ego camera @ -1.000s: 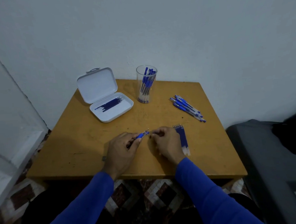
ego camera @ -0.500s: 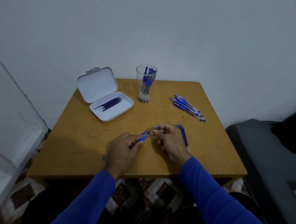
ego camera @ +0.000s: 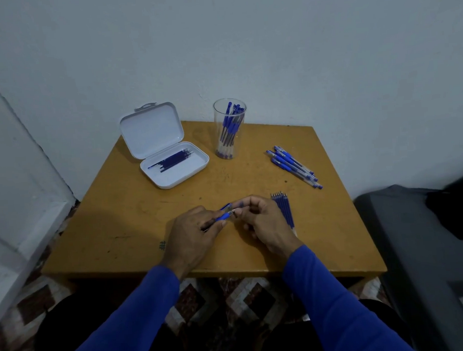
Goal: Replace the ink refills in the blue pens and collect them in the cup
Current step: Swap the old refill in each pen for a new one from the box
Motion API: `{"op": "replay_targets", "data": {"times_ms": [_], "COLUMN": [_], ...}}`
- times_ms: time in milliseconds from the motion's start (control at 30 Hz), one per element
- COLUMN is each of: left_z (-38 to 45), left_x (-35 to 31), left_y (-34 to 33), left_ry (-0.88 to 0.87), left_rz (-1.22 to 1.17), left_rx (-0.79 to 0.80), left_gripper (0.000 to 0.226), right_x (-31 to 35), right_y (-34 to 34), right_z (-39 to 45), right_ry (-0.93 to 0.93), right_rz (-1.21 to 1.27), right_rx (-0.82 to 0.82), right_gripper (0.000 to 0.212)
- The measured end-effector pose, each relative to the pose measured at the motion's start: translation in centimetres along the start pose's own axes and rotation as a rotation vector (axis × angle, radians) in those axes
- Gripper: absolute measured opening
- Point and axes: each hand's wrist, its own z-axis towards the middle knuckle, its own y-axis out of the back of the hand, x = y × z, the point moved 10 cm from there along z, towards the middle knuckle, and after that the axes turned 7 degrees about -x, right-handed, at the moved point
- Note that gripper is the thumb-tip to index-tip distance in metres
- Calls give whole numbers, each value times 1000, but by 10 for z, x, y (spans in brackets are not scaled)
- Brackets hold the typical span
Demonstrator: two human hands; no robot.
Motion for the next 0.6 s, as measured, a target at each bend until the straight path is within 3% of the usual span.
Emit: {"op": "replay_targets", "data": {"times_ms": [267, 400, 600], "left_z": [-1, -1, -1], "left_x": [-1, 0, 2], "left_y": [1, 0, -2], "left_ry": [-20, -18, -4], "left_rz": [-3, 5, 8], "left_rx": [-9, -7, 4], "left_gripper": [23, 24, 25], "right_x": [7, 9, 4], "right_y": [-5, -5, -4], "right_z": [-2, -4, -4], "right_ry": [63, 61, 58], "right_rz": [-90, -15, -63], "right_rx": [-6, 45, 49], "right_gripper": [29, 13, 21]}}
